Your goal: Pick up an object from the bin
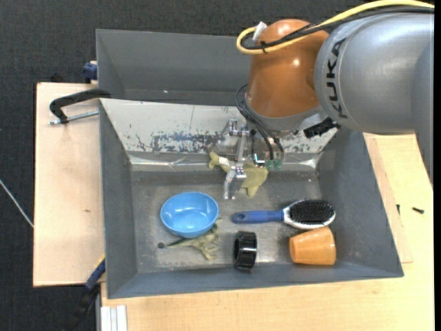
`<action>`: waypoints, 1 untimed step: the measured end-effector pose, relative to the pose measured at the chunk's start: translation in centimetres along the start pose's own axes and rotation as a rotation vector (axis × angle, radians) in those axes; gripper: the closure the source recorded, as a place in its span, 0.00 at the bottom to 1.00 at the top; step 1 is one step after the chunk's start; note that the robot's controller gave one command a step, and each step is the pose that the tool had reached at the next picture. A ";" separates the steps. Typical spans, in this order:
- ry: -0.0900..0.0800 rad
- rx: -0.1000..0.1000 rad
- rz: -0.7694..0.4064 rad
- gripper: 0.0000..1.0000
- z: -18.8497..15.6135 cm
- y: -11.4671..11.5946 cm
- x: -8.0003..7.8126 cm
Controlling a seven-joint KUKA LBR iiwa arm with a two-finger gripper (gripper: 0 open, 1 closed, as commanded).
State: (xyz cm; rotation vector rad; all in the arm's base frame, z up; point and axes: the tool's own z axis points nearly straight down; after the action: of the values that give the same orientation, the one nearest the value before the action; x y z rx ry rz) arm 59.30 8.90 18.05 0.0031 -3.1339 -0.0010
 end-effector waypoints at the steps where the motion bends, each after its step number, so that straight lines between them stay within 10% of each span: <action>1: -0.017 -0.001 -0.581 0.00 9.5 4.2 2.3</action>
Offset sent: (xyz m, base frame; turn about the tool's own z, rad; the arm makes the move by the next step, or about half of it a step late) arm -0.0262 0.0385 -0.0971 -0.5806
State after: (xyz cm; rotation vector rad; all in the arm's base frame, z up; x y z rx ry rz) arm 56.91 13.13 8.62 0.9051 -3.0179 -0.0064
